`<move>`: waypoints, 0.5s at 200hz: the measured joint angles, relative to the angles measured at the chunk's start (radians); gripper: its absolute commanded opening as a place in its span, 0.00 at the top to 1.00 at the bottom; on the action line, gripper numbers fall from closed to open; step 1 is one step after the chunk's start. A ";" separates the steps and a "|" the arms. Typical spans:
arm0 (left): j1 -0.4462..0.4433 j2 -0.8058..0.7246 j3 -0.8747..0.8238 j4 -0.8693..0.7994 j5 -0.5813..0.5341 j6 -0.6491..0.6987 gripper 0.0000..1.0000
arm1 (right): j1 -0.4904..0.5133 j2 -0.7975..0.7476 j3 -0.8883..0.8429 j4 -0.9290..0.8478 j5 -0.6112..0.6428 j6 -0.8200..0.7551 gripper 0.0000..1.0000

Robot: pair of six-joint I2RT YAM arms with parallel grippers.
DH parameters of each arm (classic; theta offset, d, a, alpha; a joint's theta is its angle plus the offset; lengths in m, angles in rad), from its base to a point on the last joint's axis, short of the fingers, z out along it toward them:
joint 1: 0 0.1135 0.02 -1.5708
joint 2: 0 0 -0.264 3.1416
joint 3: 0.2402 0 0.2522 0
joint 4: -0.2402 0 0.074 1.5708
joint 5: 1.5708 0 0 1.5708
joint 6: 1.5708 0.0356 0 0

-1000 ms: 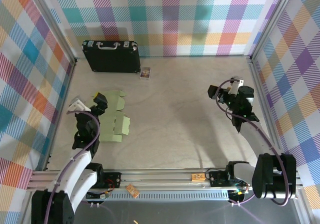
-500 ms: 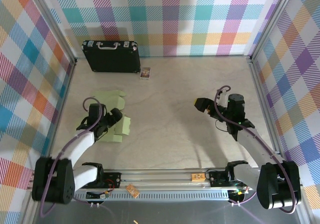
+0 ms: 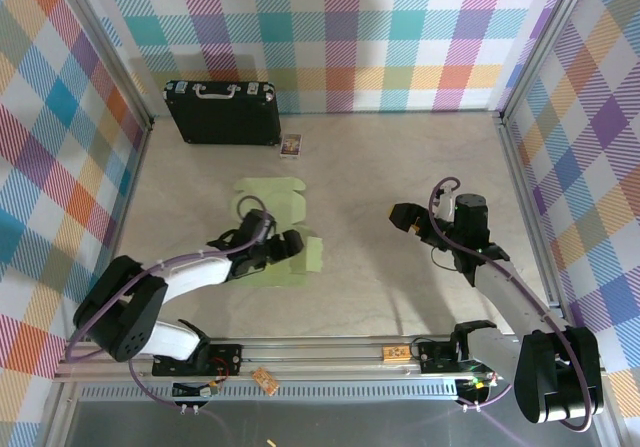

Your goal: Fold the paper box

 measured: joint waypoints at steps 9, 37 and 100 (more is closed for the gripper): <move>-0.059 0.022 0.025 0.000 0.001 -0.014 0.11 | 0.000 0.003 0.000 0.000 0.000 0.000 0.01; -0.164 0.030 0.116 -0.085 0.006 -0.014 0.00 | 0.000 0.019 0.000 -0.011 -0.013 0.000 0.01; -0.052 -0.141 0.203 -0.375 -0.117 0.130 0.07 | 0.087 0.194 0.039 -0.029 -0.078 -0.004 0.04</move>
